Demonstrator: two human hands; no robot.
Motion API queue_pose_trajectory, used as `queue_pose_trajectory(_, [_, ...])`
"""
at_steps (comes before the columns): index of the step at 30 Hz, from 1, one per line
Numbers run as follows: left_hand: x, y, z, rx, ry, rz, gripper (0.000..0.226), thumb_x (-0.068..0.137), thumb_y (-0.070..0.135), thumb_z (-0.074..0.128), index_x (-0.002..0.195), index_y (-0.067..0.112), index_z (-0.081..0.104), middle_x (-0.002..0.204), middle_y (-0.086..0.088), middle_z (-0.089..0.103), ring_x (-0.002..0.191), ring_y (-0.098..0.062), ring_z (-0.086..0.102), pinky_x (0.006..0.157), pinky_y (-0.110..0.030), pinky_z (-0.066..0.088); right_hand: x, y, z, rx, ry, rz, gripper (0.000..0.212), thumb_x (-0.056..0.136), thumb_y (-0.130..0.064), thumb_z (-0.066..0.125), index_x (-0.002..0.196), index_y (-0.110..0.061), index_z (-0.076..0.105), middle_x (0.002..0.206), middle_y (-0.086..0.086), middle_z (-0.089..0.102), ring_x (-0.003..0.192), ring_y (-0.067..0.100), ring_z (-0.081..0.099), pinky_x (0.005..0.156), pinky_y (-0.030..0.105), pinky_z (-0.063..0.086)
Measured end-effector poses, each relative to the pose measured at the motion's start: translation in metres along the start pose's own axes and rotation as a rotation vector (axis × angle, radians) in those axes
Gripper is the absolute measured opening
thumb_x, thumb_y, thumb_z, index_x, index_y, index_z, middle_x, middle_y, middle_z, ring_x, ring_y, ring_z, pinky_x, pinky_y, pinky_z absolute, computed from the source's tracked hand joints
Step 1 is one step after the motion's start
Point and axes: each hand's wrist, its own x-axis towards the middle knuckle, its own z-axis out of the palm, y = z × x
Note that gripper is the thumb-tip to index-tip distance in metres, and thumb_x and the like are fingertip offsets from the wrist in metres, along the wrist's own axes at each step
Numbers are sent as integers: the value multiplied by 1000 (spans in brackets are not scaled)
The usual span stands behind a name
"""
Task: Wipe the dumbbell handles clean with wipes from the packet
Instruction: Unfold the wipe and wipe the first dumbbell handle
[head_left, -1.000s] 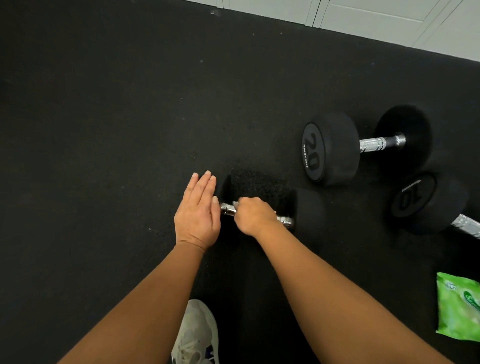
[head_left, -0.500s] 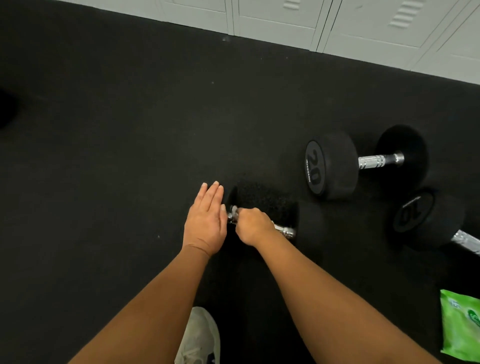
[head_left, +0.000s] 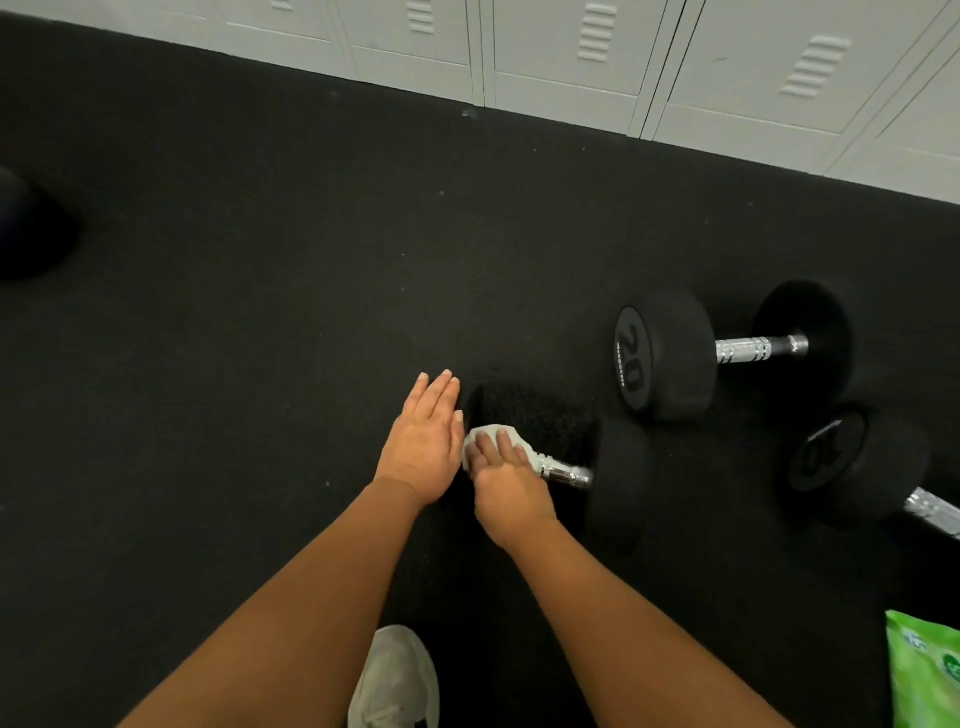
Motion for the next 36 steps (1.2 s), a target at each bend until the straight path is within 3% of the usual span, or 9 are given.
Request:
queue_pose_trajectory(4, [8, 2, -3, -8, -21, 14, 50, 103, 31, 22, 150, 14, 18, 159, 1, 12, 147, -15, -2, 120, -31, 7, -13, 14, 6, -65, 15, 64, 60, 99, -14, 31, 151, -10, 1, 159, 9, -6, 145, 30, -10, 118, 41, -2])
queue_pose_trajectory(11, [19, 6, -12, 0, -32, 20, 50, 103, 30, 24, 149, 11, 22, 158, -2, 18, 147, -17, 3, 120, -29, 4, -1, 16, -1, -169, -26, -104, 61, 98, -12, 31, 151, -12, 0, 159, 6, -10, 145, 29, -15, 117, 41, -4])
queue_pose_trajectory(19, [28, 10, -16, 29, -57, 30, 49, 104, 29, 22, 149, 9, 21, 158, -3, 17, 147, -17, 3, 118, -26, 0, -15, 24, 11, -209, -14, -92, 59, 99, -16, 28, 150, -10, -2, 158, 8, -14, 136, 27, -27, 115, 43, -9])
queue_pose_trajectory(23, [31, 10, -17, 30, -90, 19, 50, 103, 30, 22, 149, 11, 20, 158, -3, 17, 147, -18, 3, 120, -30, 5, 0, 28, 1, -320, -45, -221, 56, 100, -18, 28, 151, -10, 6, 159, 6, -9, 143, 29, -19, 117, 43, -6])
queue_pose_trajectory(30, [37, 12, -16, 21, -80, 9, 50, 103, 30, 23, 148, 10, 23, 157, -4, 21, 147, -18, 6, 120, -29, 5, -16, 33, 9, -198, -45, -74, 59, 100, -16, 26, 150, -11, -4, 158, 5, -15, 142, 31, -21, 119, 45, -4])
queue_pose_trajectory(36, [39, 15, -17, 32, -74, 14, 49, 103, 28, 24, 148, 8, 25, 156, -5, 23, 146, -19, 8, 119, -28, 5, -6, 34, 3, -138, -19, -96, 63, 98, -16, 31, 151, -15, -3, 159, 1, -12, 144, 28, -19, 118, 42, -6])
